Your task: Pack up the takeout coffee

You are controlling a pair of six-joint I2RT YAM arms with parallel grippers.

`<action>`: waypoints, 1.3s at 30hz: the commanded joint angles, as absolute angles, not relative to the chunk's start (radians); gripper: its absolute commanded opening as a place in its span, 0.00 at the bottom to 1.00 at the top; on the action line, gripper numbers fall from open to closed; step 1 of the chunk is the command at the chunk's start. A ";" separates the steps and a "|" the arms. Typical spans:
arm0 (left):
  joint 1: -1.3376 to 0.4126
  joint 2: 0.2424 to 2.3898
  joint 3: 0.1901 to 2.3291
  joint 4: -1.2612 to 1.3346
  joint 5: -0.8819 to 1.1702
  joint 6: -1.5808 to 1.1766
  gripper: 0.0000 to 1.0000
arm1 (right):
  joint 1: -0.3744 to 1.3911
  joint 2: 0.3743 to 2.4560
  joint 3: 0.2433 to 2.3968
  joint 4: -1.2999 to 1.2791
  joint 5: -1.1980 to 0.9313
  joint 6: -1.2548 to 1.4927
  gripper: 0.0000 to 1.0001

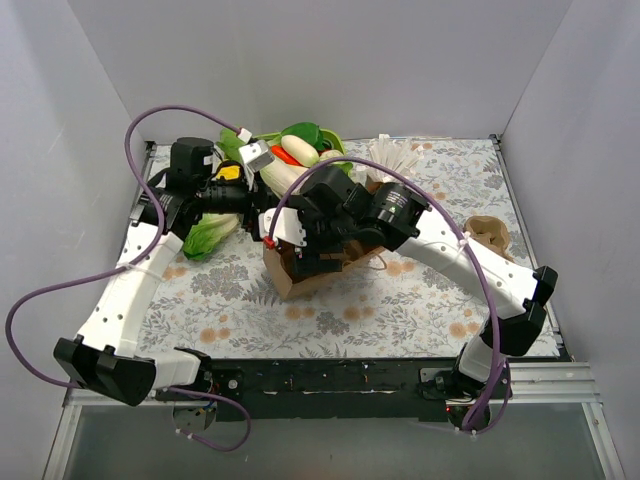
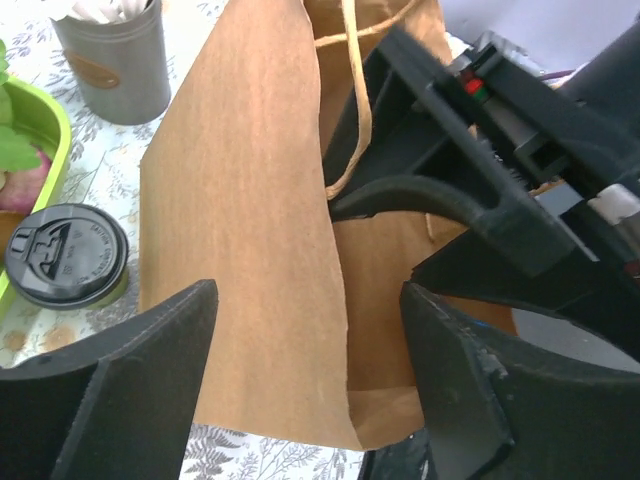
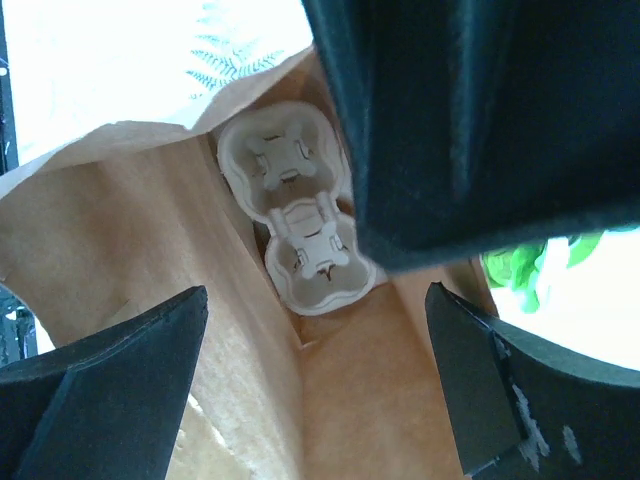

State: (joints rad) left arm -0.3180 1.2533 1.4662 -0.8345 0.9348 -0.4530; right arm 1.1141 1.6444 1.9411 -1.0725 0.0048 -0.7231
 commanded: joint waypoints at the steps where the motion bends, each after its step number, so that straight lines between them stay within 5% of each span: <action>1: -0.321 1.282 1.516 -0.871 0.864 -0.344 0.69 | 1.098 1.623 1.970 -1.032 0.006 -0.661 0.97; 6: -0.327 1.307 1.540 -0.888 0.854 -0.308 0.50 | 1.095 1.598 1.967 -1.031 0.006 -0.652 0.97; 14: -0.336 1.318 1.531 -0.979 0.871 -0.265 0.00 | 1.086 1.476 1.996 -0.931 0.093 -0.650 0.98; 21: -0.336 1.266 1.581 -1.031 0.779 -0.220 0.00 | 1.065 1.408 2.118 -0.743 0.267 -0.706 0.98; 31: -0.334 1.183 1.697 -1.234 0.742 -0.019 0.00 | 0.913 1.301 1.889 -0.583 0.379 -0.684 0.98; 39: -0.337 1.002 1.458 -1.307 0.805 0.150 0.00 | 0.833 1.235 1.712 -0.598 0.364 -0.621 0.98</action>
